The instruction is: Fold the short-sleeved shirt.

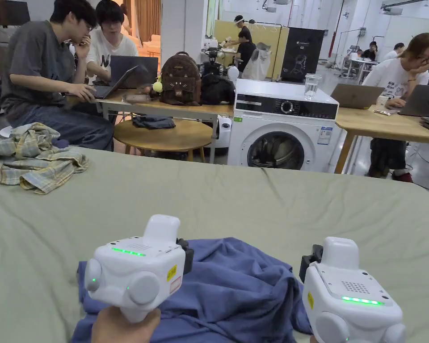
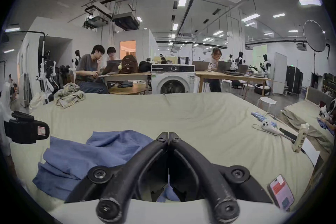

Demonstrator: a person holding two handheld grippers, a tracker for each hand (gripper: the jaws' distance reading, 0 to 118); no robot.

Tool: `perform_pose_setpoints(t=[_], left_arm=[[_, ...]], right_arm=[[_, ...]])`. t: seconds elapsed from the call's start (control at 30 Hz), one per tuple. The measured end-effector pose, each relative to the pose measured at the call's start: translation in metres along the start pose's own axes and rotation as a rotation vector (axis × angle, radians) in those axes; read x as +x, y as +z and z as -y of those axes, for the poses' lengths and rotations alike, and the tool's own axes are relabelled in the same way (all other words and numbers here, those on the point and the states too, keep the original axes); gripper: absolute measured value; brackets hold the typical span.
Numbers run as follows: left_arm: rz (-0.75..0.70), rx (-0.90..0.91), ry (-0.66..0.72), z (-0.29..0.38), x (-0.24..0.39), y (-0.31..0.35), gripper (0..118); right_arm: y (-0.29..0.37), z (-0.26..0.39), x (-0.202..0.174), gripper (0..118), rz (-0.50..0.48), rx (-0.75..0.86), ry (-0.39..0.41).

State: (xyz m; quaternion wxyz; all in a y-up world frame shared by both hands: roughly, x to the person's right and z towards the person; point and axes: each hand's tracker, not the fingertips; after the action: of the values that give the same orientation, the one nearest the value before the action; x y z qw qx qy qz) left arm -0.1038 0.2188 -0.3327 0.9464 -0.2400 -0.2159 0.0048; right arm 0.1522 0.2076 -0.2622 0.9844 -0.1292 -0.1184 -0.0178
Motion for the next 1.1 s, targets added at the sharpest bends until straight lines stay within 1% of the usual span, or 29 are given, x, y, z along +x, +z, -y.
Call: perform_pose_setpoints(t=[0.07,0.1,0.2,0.23,0.33,0.37,0.47,0.5,0.53,0.57,0.63,0.67,0.73,0.8,0.83,0.9,0.93,0.97,1.0,1.03,1.07,1.1], left_arm=[[-0.035,-0.027,0.019,-0.002,-0.007,-0.007,0],[-0.075,-0.049,0.02,0.004,-0.038,0.025,0],[-0.143,-0.113,0.067,0.007,-0.08,0.037,0],[-0.142,-0.146,0.094,0.015,-0.108,0.024,0],[-0.186,-0.231,0.163,0.018,-0.16,0.007,0],[-0.183,-0.227,0.172,0.014,-0.157,0.012,0],[-0.204,-0.322,0.219,0.013,-0.187,-0.007,0],[-0.217,-0.327,0.227,0.009,-0.185,-0.005,0],[-0.214,-0.356,0.249,0.009,-0.19,-0.011,5],[-0.204,-0.38,0.265,0.009,-0.194,-0.018,22],[-0.156,-0.435,0.32,0.007,-0.206,-0.033,43],[-0.166,-0.455,0.328,0.009,-0.208,-0.039,54],[-0.24,-0.472,0.32,0.013,-0.208,-0.051,61],[-0.244,-0.497,0.313,0.013,-0.218,-0.067,64],[-0.268,-0.525,0.312,0.017,-0.216,-0.072,64],[-0.26,-0.57,0.295,0.022,-0.222,-0.086,64],[-0.279,-0.549,0.27,0.022,-0.22,-0.088,64],[-0.304,-0.542,0.233,0.022,-0.215,-0.088,59],[-0.313,-0.55,0.178,0.022,-0.207,-0.087,50],[-0.316,-0.547,0.134,0.021,-0.211,-0.094,38],[-0.304,-0.528,0.121,0.02,-0.206,-0.093,38],[-0.296,-0.527,0.107,0.02,-0.202,-0.091,33]], right_arm=[[-0.003,0.001,-0.006,0,-0.017,-0.009,-0.006],[-0.005,0.002,-0.01,0,-0.024,-0.015,-0.004],[-0.012,0.007,-0.016,0,-0.039,-0.036,0.008],[-0.015,0.008,-0.017,0,-0.043,-0.044,0.01],[-0.02,0.01,-0.021,0,-0.052,-0.065,0.022],[-0.022,0.011,-0.022,0,-0.055,-0.07,0.028],[-0.027,0.013,-0.023,0,-0.059,-0.084,0.039],[-0.028,0.013,-0.023,0,-0.061,-0.087,0.039],[-0.03,0.014,-0.023,0,-0.062,-0.09,0.04],[-0.031,0.014,-0.023,0,-0.06,-0.095,0.043],[-0.033,0.015,-0.022,0,-0.059,-0.1,0.046],[-0.034,0.015,-0.021,0,-0.059,-0.104,0.047],[-0.035,0.015,-0.019,0,-0.053,-0.11,0.05],[-0.037,0.015,-0.017,0,-0.047,-0.114,0.052],[-0.037,0.015,-0.016,0,-0.044,-0.116,0.053],[-0.038,0.016,-0.012,0,-0.039,-0.121,0.057],[-0.039,0.016,-0.011,0,-0.035,-0.127,0.062],[-0.039,0.016,-0.009,0,-0.033,-0.129,0.063],[-0.04,0.017,-0.007,0,-0.031,-0.13,0.065],[-0.041,0.017,-0.004,0,-0.029,-0.135,0.068],[-0.042,0.017,-0.001,0,-0.025,-0.141,0.069],[-0.042,0.016,0.003,0,-0.019,-0.149,0.067]])
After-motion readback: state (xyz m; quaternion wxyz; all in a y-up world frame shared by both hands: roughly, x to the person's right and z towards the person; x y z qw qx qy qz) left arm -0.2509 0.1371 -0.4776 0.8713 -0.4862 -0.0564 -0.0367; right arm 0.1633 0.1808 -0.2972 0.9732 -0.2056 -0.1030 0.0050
